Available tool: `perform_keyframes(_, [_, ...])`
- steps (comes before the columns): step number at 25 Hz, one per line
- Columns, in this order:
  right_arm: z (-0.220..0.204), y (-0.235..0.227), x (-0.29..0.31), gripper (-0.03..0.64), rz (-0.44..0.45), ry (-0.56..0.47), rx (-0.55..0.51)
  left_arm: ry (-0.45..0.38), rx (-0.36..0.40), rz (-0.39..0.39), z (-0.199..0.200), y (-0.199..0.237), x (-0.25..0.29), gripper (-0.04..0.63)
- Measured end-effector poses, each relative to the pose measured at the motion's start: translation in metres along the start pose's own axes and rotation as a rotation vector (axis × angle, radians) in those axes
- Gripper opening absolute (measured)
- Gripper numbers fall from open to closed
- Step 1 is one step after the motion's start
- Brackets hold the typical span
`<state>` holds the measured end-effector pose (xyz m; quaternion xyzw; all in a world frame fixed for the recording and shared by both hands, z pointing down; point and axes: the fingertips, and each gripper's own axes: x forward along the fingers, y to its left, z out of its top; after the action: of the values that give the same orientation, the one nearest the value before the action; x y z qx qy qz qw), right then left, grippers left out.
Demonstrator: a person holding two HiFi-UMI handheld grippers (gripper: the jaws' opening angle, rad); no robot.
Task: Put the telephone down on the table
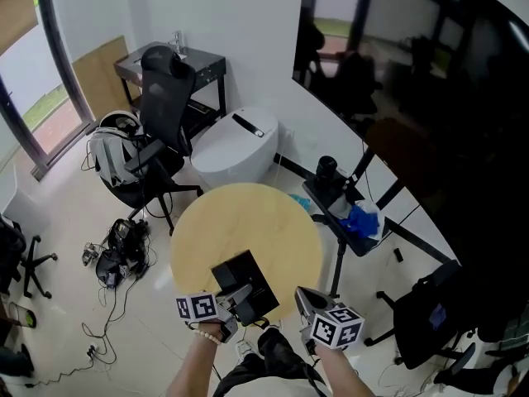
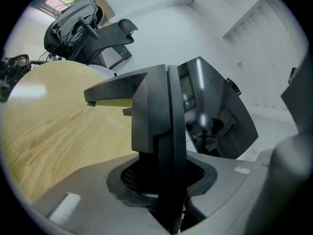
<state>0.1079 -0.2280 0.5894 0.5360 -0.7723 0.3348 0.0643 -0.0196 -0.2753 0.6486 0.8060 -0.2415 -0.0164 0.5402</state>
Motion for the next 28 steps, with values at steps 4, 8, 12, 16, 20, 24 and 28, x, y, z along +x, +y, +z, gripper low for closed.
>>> perform_keyframes(4, [0.002, -0.015, 0.021, 0.005, 0.003, 0.036, 0.003, 0.020, -0.028, 0.012, 0.004, 0.023, 0.017, 0.166])
perform_keyframes(8, [0.004, -0.027, 0.040, 0.005, 0.017, 0.073, 0.000, 0.013, -0.060, 0.007, 0.010, 0.039, 0.033, 0.166])
perform_keyframes(12, [0.004, -0.041, 0.055, 0.006, 0.010, 0.104, 0.006, 0.057, -0.029, 0.013, 0.015, 0.054, 0.054, 0.166])
perform_keyframes(16, [0.000, -0.054, 0.068, 0.006, 0.001, 0.135, 0.009, 0.085, -0.033, 0.013, 0.015, 0.068, 0.069, 0.166])
perform_keyframes(20, [0.003, -0.063, 0.082, 0.006, -0.002, 0.153, 0.013, 0.105, -0.043, 0.030, 0.016, 0.083, 0.082, 0.166])
perform_keyframes(24, [0.003, -0.070, 0.094, 0.006, -0.012, 0.173, 0.019, 0.109, -0.066, 0.057, 0.019, 0.100, 0.094, 0.166])
perform_keyframes(28, [0.001, -0.076, 0.103, 0.006, -0.012, 0.187, 0.023, 0.121, -0.069, 0.065, 0.020, 0.110, 0.107, 0.166])
